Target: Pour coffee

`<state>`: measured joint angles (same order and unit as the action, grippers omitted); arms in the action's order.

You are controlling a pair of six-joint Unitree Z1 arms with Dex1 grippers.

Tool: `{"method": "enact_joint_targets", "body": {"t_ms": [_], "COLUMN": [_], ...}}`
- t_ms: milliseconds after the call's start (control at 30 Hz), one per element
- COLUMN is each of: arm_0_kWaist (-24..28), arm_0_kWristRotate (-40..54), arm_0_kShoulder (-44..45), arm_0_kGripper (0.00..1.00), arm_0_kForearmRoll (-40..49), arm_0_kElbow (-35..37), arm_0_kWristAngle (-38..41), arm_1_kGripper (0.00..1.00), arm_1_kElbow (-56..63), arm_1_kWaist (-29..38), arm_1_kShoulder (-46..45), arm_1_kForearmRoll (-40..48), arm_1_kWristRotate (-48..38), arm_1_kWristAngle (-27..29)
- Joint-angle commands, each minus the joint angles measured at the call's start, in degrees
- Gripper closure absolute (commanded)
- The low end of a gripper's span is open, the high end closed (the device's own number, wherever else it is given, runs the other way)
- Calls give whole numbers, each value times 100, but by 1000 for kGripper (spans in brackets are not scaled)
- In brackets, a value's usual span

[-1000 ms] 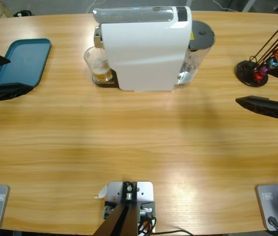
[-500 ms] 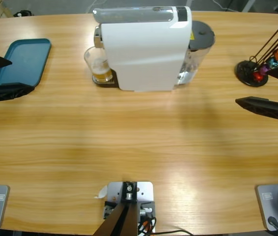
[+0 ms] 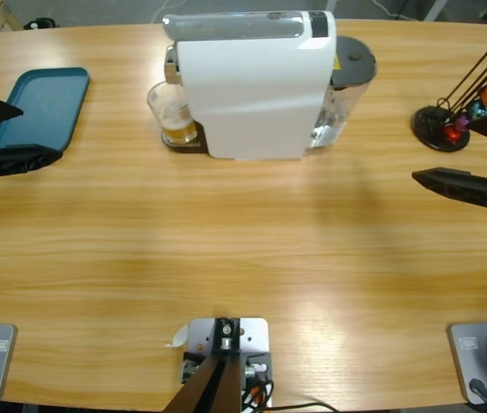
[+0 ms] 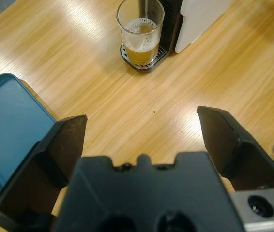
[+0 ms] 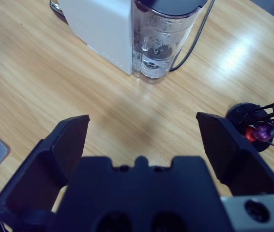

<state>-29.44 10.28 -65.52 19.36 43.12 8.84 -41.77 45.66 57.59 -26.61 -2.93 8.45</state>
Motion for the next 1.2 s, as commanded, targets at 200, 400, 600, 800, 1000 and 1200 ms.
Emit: {"method": "enact_joint_targets", "body": {"t_ms": [200,400,600,800,1000,1200], "arm_0_kWaist": [52,52,52,52,52,52], "arm_0_kWristRotate": [-61,-63,-70,-70,-70,-70], "arm_0_kShoulder": [-189,-189,-198,-215,-206,-206], "arm_0_kGripper": [9,9,9,9,9,9], "arm_0_kForearmRoll": [-36,-31,-34,-31,-29,-31], "arm_0_kElbow": [-102,-102,-102,-102,-110,-107], "arm_0_kWristAngle": [13,13,13,13,13,13], "arm_1_kGripper": [4,0,4,4,4,4], "arm_1_kElbow": [221,221,221,227,239,239], "arm_1_kWaist": [39,39,39,39,39,39], "arm_1_kShoulder": [-30,-7,31,33,29,17], "arm_1_kForearmRoll": [68,68,68,78,85,85], "arm_1_kWristRotate": [61,64,64,66,73,73], "arm_1_kWristAngle": [51,60,42,33,33,33]}}
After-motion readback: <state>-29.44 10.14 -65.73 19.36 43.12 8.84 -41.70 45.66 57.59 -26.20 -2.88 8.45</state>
